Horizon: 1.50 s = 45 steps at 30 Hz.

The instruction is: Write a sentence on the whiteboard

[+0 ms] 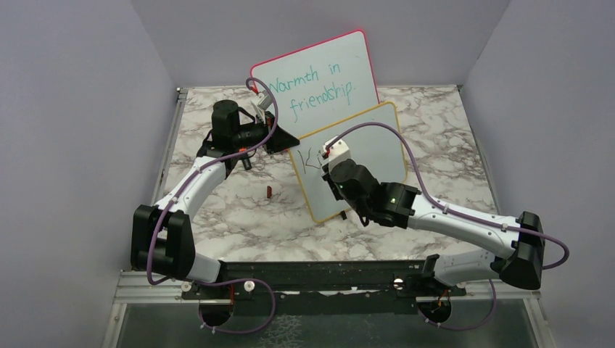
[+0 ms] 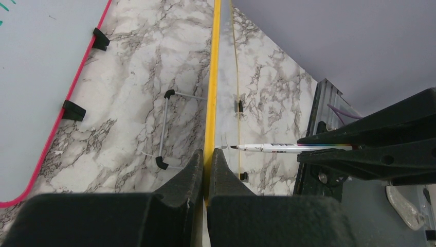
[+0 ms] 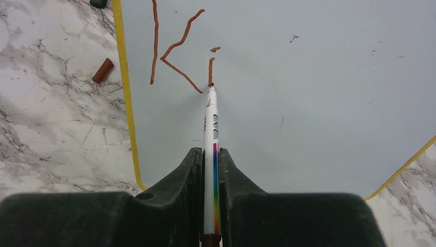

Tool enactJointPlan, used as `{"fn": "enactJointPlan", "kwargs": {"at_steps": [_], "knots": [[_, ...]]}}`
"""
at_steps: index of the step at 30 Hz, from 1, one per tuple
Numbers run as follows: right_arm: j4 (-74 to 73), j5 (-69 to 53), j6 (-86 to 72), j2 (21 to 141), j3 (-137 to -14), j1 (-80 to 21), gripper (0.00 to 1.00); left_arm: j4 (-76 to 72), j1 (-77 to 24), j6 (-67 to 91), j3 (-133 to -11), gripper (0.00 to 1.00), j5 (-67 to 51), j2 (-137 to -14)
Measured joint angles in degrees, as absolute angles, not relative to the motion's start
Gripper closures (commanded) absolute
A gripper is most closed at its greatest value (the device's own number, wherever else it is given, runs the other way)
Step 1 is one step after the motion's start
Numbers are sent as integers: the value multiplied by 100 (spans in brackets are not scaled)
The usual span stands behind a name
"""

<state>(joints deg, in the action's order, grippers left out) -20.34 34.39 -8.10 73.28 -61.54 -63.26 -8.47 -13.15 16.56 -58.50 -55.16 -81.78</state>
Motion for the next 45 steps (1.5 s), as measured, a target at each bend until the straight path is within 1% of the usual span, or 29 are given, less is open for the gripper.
{"fn": "enactJointPlan", "kwargs": {"at_steps": [8, 20, 45], "knots": [[-1828, 3511, -738, 7083, -6152, -6272, 99, -847, -1315, 1656, -5850, 100, -5522, -8178], [-1546, 3514, -637, 7107, -6134, -6141, 99, -847, -1315, 1653, -5850, 100, -5529, -8178], [-1721, 3415, -670, 7266, -6132, -6099, 99, -805, -1315, 1645, -5870, 100, -5531, -8178]]}}
